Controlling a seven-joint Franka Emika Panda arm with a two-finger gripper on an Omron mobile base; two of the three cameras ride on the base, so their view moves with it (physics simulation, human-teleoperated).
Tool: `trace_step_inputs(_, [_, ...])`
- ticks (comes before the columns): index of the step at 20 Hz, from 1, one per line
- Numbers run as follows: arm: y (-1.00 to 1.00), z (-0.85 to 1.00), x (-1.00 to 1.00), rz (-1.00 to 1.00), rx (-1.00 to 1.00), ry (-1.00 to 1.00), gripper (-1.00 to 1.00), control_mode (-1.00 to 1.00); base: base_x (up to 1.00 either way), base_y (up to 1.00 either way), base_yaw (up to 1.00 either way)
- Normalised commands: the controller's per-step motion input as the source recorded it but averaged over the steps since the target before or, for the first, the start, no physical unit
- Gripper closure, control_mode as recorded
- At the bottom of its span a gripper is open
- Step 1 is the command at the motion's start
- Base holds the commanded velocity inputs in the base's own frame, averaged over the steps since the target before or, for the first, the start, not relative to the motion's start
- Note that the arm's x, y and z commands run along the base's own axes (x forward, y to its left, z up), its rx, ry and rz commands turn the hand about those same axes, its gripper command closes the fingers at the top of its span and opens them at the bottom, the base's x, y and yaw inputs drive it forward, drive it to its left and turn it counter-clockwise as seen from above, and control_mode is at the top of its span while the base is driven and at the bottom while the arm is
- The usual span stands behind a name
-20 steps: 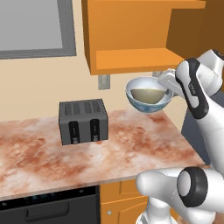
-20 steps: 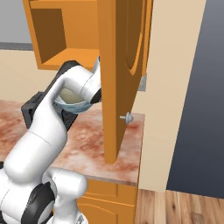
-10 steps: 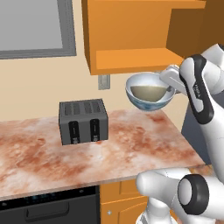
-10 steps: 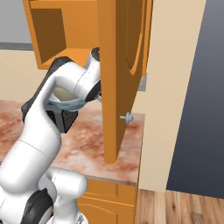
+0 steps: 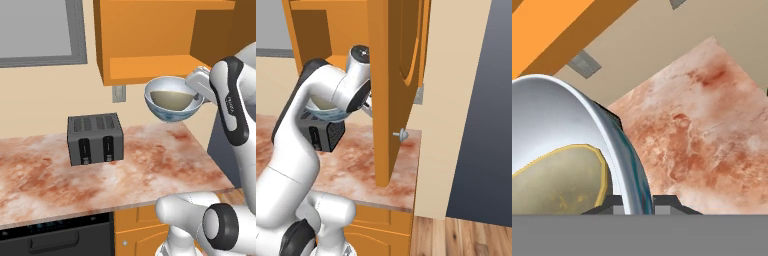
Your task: Pick up the bowls on the counter and stack them on top of one another in the open cabinet. Place the smaller bowl on top of the larger bowl.
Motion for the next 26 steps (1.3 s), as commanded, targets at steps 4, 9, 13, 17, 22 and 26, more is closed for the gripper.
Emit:
trace_step_inputs(4, [0.02,0.2,-0.27,-0.08,0.05,0.0,1.0,-1.0,0.0,0.0,0.0])
trace_step_inputs(9, [0.08,0.2,-0.23,-0.08,0.07,0.0,1.0,-1.0,0.0,0.0,0.0])
trace_step_inputs(13, [0.12,0.23,-0.17,-0.09,0.07,0.0,1.0,-1.0,0.0,0.0,0.0])
trace_step_inputs(17, [0.15,0.2,-0.09,-0.11,0.06,0.0,1.0,-1.0,0.0,0.0,0.0])
trace_step_inputs(22, [0.08,0.22,-0.01,-0.15,0.04,0.0,1.0,-1.0,0.0,0.0,0.0])
trace_step_inputs(26, [0.01,0.2,0.0,-0.17,0.02,-0.02,1.0,-1.0,0.0,0.0,0.0])
